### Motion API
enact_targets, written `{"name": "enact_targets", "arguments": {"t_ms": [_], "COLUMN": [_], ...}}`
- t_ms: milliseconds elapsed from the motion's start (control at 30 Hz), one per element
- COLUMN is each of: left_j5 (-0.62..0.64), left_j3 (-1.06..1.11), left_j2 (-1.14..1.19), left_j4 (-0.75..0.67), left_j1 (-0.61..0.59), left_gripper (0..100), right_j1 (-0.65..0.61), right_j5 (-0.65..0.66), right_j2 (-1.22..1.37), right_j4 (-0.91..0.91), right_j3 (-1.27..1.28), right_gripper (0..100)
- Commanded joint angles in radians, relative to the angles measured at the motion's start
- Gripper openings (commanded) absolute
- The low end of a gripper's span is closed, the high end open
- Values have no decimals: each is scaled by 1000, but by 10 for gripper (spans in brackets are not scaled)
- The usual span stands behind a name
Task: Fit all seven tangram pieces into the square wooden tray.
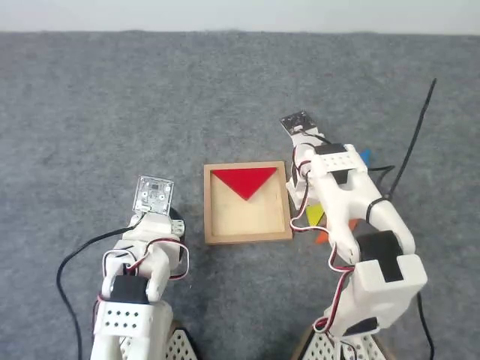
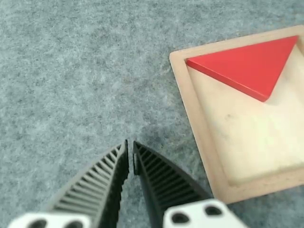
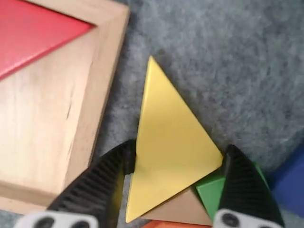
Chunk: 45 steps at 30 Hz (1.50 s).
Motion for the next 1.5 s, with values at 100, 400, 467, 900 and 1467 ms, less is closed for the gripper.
{"name": "enact_targets", "arguments": {"t_ms": [100,400,467,900,1467], "left_j5": [5,5,5,5,5], "left_j3": [-8,-8,-8,-8,-8], "left_j2": [-12,-12,-12,-12,-12], "left_j4": [2,2,2,2,2], "left_j1": [-5,-5,-5,-5,-5], "left_gripper": [14,14,14,14,14], "right_j1": [10,28,28,10,16], "right_j5": [-12,-52,-51,-55,-26], "right_j2": [68,-64,-136,-272,41], "right_j4": [84,13,-21,-38,62], "right_j3": [-97,-29,35,127,-64], "right_gripper": [221,173,173,173,281]}}
